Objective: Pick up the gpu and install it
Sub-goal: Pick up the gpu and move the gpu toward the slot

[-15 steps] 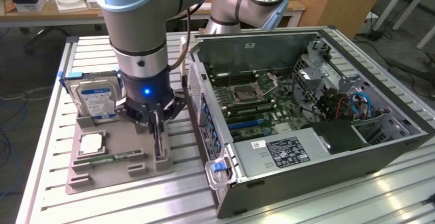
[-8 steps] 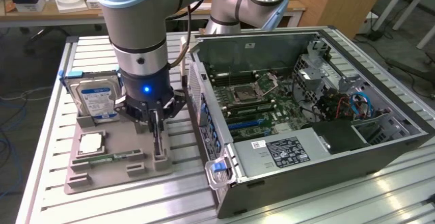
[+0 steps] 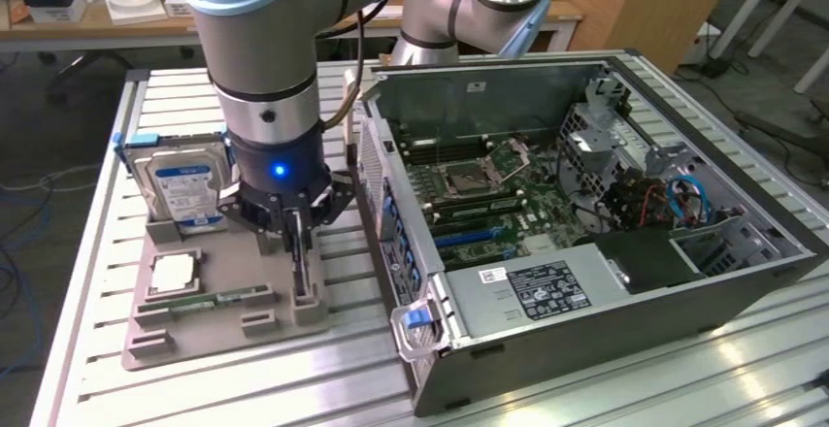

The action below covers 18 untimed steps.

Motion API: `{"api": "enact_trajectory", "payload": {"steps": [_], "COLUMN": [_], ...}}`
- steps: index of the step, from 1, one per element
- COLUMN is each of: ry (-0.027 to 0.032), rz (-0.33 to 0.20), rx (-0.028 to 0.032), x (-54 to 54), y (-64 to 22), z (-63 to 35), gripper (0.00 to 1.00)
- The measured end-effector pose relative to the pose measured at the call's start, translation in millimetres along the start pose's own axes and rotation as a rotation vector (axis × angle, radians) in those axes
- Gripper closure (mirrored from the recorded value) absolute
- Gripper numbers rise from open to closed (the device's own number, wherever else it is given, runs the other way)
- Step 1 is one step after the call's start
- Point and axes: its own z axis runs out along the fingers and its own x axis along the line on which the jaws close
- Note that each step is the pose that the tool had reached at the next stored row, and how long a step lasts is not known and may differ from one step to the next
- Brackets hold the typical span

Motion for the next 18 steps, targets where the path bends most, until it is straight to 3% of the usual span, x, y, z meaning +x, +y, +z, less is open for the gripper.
{"api": "enact_trajectory", "payload": {"steps": [13,18], "ry": [0.0002,0.0003], "rz": [0.0,0.0], "rx": [-0.0001,-0.0057], "x": [0.2,0.2], "y": [-0.2,-0.2], "z": [4.9,7.0], "gripper": [0.73,0.73]}}
